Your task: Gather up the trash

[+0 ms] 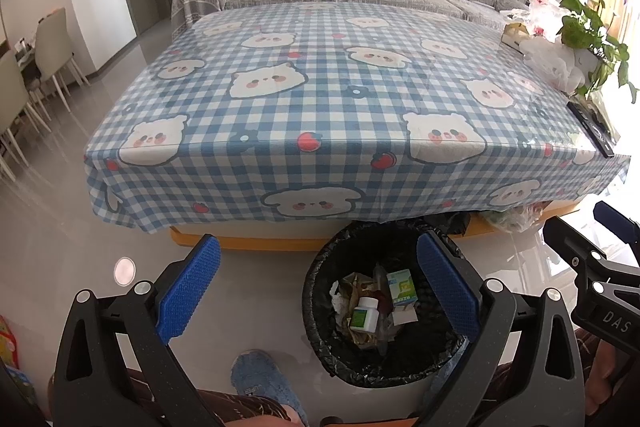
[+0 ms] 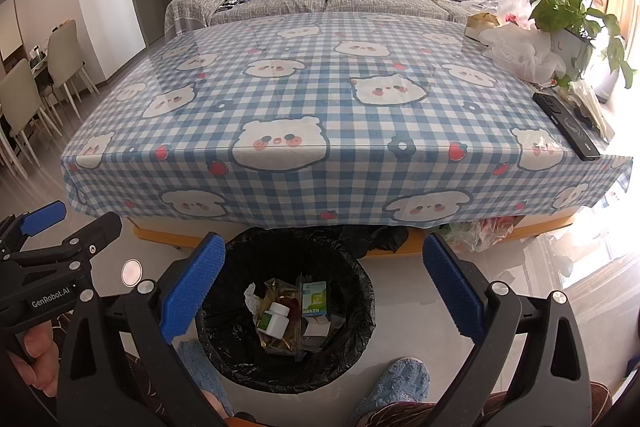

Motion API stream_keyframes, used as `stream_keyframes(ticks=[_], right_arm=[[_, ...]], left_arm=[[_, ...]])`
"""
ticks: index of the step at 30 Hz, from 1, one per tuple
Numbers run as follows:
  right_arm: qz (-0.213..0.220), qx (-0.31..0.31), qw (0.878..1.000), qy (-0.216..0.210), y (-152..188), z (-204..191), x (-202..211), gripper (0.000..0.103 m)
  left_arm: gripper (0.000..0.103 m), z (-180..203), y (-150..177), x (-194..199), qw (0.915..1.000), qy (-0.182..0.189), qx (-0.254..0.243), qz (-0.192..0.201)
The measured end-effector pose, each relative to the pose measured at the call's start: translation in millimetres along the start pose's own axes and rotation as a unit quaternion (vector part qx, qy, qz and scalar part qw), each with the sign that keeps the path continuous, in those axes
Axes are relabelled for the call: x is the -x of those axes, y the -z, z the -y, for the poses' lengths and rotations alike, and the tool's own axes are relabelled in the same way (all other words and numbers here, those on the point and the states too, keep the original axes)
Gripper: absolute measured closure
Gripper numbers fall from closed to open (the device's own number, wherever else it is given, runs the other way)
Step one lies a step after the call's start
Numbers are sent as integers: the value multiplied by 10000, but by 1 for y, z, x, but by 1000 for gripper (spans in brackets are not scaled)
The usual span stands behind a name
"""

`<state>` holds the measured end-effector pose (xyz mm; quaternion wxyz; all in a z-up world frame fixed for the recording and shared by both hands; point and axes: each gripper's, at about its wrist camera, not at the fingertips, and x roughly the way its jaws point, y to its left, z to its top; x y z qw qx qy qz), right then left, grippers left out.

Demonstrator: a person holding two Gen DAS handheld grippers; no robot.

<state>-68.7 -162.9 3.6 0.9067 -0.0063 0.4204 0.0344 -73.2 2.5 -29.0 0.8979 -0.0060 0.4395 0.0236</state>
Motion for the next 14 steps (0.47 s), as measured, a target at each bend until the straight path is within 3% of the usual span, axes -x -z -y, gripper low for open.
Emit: stream_keyframes(ticks=[14], right_arm=[[-6,-3,10000,-8,0,0,0,8]], left_arm=[[7,4,1,1,9999,149,-19,15]])
